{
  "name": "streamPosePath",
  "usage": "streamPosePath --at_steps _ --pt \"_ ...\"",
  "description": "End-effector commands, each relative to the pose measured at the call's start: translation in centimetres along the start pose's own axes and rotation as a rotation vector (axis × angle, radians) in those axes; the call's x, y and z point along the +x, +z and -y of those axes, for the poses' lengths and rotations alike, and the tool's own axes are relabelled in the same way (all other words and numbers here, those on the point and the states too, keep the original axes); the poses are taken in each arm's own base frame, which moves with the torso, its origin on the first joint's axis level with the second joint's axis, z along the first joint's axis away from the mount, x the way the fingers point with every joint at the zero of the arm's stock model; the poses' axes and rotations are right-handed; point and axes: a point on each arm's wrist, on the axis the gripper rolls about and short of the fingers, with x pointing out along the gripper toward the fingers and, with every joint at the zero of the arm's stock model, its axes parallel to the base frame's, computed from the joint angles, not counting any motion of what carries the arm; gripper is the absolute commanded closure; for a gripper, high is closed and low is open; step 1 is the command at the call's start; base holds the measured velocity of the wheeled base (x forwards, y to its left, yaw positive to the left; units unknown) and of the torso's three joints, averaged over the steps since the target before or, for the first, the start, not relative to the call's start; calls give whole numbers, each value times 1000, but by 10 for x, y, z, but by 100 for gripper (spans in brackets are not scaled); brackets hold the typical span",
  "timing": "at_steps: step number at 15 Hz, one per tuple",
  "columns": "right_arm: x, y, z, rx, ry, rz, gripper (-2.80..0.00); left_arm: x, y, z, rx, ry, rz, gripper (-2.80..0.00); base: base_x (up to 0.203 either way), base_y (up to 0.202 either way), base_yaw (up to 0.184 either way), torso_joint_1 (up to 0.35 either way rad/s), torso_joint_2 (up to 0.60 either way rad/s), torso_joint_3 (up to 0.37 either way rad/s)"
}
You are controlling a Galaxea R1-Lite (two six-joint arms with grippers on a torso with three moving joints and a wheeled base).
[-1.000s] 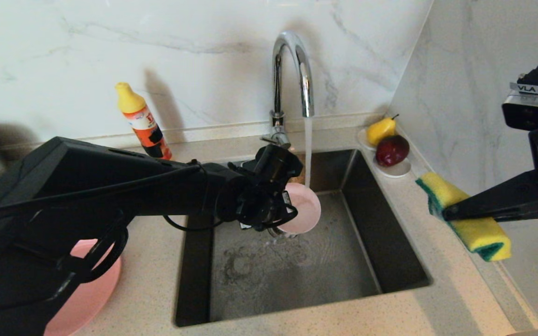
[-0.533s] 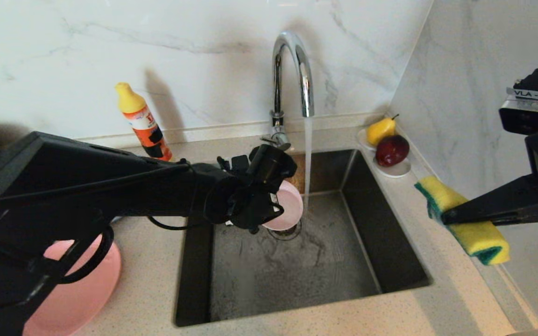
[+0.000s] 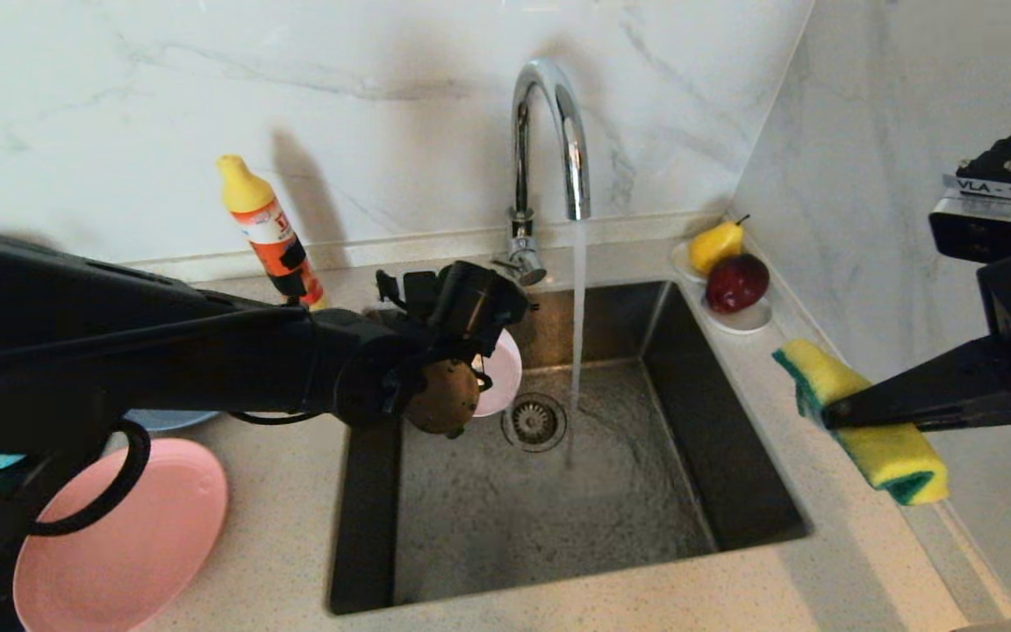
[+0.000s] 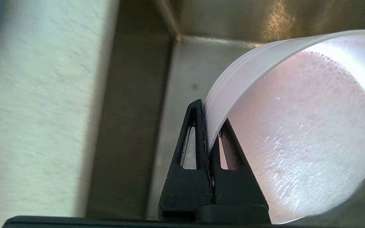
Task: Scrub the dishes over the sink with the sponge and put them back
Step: Rinse the bowl
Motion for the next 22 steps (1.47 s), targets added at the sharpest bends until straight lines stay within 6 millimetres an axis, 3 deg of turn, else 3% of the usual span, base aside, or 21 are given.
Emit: streamPosePath --at_steps 1,5,13,16,22 --pt "2 -1 2 10 -3 -12 0 -7 10 -8 23 51 44 0 0 0 0 0 0 0" --pt "3 -1 3 11 -4 -13 0 -5 14 -11 90 160 106 0 0 0 0 0 0 0" --pt "12 1 8 26 -14 -36 0 10 31 -21 42 293 218 0 0 0 0 0 0 0" --pt "14 3 9 23 -15 -35 0 9 44 -18 -57 278 308 0 0 0 0 0 0 0" --pt "20 6 11 15 -7 -25 0 4 52 -20 -112 251 429 0 0 0 0 0 0 0"
